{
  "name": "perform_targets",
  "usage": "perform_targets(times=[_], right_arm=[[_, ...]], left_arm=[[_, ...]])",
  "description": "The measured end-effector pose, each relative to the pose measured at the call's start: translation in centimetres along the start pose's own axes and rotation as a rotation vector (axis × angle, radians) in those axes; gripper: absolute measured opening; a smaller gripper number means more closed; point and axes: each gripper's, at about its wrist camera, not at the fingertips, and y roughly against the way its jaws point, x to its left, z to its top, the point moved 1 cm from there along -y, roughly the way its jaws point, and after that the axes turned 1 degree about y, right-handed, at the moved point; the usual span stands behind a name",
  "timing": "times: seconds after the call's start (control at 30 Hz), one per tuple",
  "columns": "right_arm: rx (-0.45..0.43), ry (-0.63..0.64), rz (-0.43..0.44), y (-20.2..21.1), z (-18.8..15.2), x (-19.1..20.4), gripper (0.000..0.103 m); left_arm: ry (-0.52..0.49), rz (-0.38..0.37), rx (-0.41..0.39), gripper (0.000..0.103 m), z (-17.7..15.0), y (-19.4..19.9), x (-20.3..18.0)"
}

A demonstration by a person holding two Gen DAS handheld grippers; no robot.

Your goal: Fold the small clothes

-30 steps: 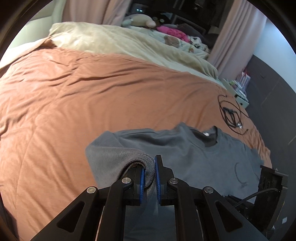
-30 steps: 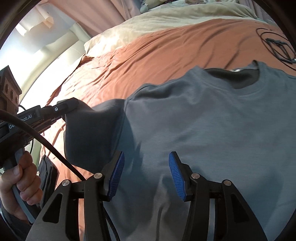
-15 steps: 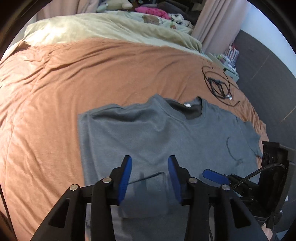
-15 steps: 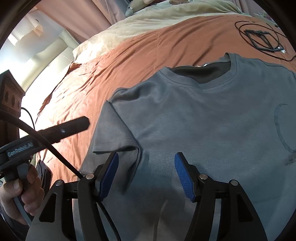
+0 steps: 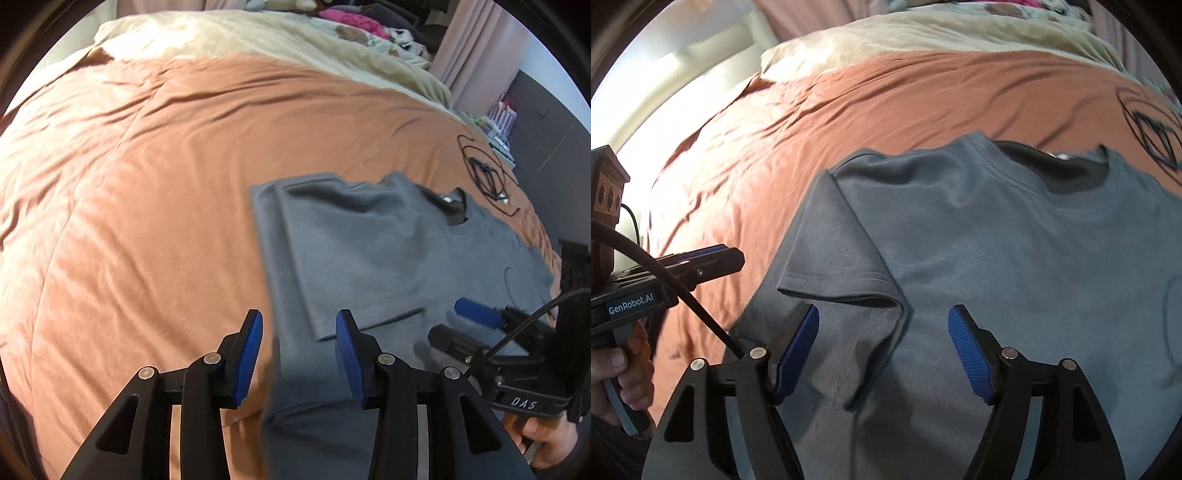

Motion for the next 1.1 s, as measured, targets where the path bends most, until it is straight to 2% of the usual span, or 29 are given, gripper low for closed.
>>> perform_targets(times=[0.2, 0.33, 0.4, 0.5, 0.57, 0.77, 0.8, 0.87, 0.9, 0.93, 1.1], right_arm=[[0.012, 0.122, -0.025, -1.8, 1.1, 3.0, 0.072], [0.011, 0.188, -0.009, -2.8, 1.5, 4.7, 0.072], [0.012, 0.228, -0.011, -3.4, 1.5, 5.4, 0.06], [0.041, 0.26, 0.006, -4.6, 1.5, 6.3, 0.05], [0.053, 0.288, 0.015, -5.5, 1.6, 6.9, 0.047], [0.083, 0.331, 0.042, -7.5, 2.0, 8.2, 0.047], [0.088, 0.333, 0.044, -7.8, 2.1, 8.4, 0.043], [0.092, 0.343, 0.034, -8.7, 2.2, 8.6, 0.024], [0.092, 0.341, 0.019, -9.0, 2.4, 8.4, 0.008], [0.092, 0.331, 0.014, -9.1, 2.6, 8.2, 0.002], [0.045, 0.302, 0.018, -7.4, 3.9, 7.1, 0.0]], left_arm=[[0.028, 0.004, 0.04, 0.044, -1.4, -1.2, 2.1], [0.041, 0.014, 0.051, 0.044, -2.2, -1.4, 3.4], [0.047, 0.018, 0.05, 0.044, -2.6, -1.3, 4.2], [0.07, 0.018, 0.051, 0.044, -3.0, -1.1, 5.6], [0.086, 0.017, 0.05, 0.043, -3.4, -0.9, 6.5], [0.106, 0.02, 0.047, 0.044, -4.0, -0.4, 7.9], [0.108, 0.02, 0.046, 0.044, -3.9, -0.4, 8.0], [0.108, 0.02, 0.045, 0.043, -3.9, -0.3, 8.2], [0.107, 0.021, 0.044, 0.044, -3.8, -0.2, 8.1], [0.106, 0.02, 0.042, 0.043, -3.8, -0.1, 8.1], [0.093, 0.016, 0.033, 0.044, -3.4, 0.1, 7.6]])
